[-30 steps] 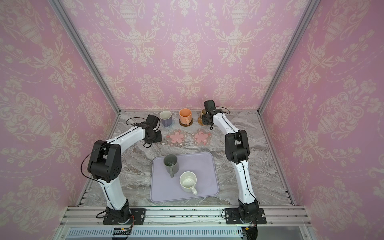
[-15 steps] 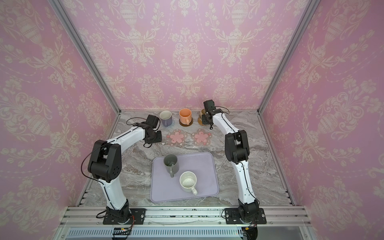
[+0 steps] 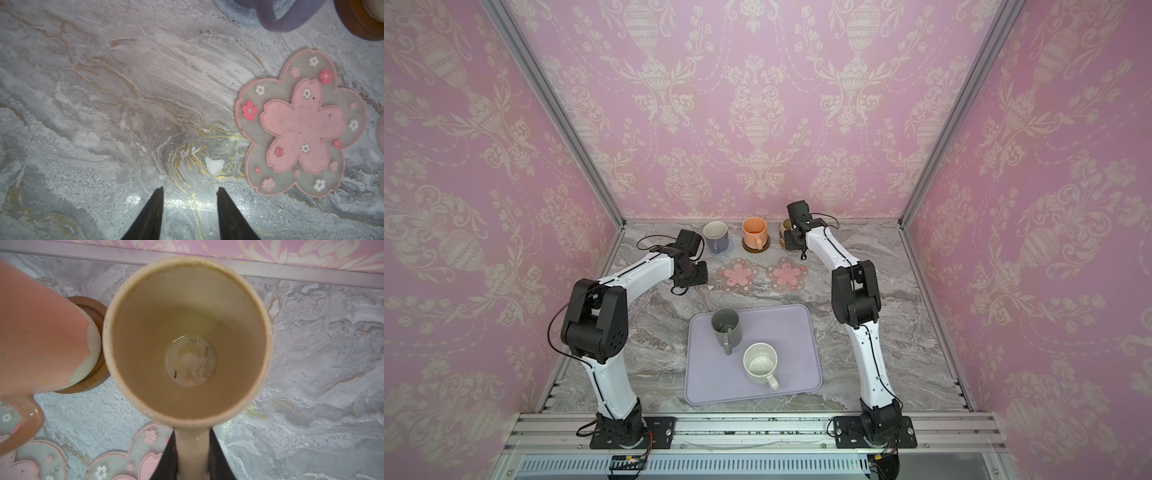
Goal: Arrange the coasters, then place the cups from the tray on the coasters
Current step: 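Lower the yellow mug onto the wicker coaster beside the orange mug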
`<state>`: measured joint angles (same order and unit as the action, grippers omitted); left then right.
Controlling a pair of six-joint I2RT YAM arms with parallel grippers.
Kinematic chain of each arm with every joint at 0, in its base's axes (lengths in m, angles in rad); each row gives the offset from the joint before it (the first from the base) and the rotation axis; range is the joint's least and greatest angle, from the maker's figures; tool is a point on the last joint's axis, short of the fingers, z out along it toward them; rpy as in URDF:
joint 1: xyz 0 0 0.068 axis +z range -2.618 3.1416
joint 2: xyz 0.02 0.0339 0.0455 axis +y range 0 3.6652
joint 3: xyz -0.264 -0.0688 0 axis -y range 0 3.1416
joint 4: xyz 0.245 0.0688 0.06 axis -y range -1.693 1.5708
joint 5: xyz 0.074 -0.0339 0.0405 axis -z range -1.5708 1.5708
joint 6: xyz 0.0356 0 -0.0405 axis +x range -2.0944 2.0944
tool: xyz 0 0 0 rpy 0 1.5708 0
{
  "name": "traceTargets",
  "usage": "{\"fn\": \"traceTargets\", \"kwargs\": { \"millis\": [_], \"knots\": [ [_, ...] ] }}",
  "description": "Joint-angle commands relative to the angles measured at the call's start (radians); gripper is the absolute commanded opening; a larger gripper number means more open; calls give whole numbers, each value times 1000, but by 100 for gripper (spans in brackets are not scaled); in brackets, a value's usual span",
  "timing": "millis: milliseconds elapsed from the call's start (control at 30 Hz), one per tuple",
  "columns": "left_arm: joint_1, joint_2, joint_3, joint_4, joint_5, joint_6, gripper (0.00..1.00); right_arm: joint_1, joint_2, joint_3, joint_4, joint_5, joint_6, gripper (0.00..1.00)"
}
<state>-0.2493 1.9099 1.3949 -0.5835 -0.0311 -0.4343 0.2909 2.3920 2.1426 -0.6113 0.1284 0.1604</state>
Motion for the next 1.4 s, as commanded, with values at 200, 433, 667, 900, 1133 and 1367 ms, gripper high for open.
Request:
{"fn": "traceTargets", "kwargs": {
  "millis": [200, 433, 667, 900, 1133, 1367],
  "knots": [
    [10, 18, 24, -19, 10, 17, 45, 8, 27, 69, 48, 51, -22, 0],
    [10, 23, 22, -21, 13, 16, 45, 6, 13, 69, 48, 46, -20, 0],
    [9, 26, 24, -18, 19, 11, 45, 7, -44, 20, 39, 28, 12, 0],
    [12, 28, 24, -19, 18, 15, 45, 7, -79, 0, 66, 52, -14, 0],
    [11, 14, 19, -19, 17, 11, 45, 7, -106, 19, 88, 50, -20, 0],
    [11, -1, 10, -19, 16, 8, 45, 8, -130, 4, 122, 56, -27, 0]
  ]
}}
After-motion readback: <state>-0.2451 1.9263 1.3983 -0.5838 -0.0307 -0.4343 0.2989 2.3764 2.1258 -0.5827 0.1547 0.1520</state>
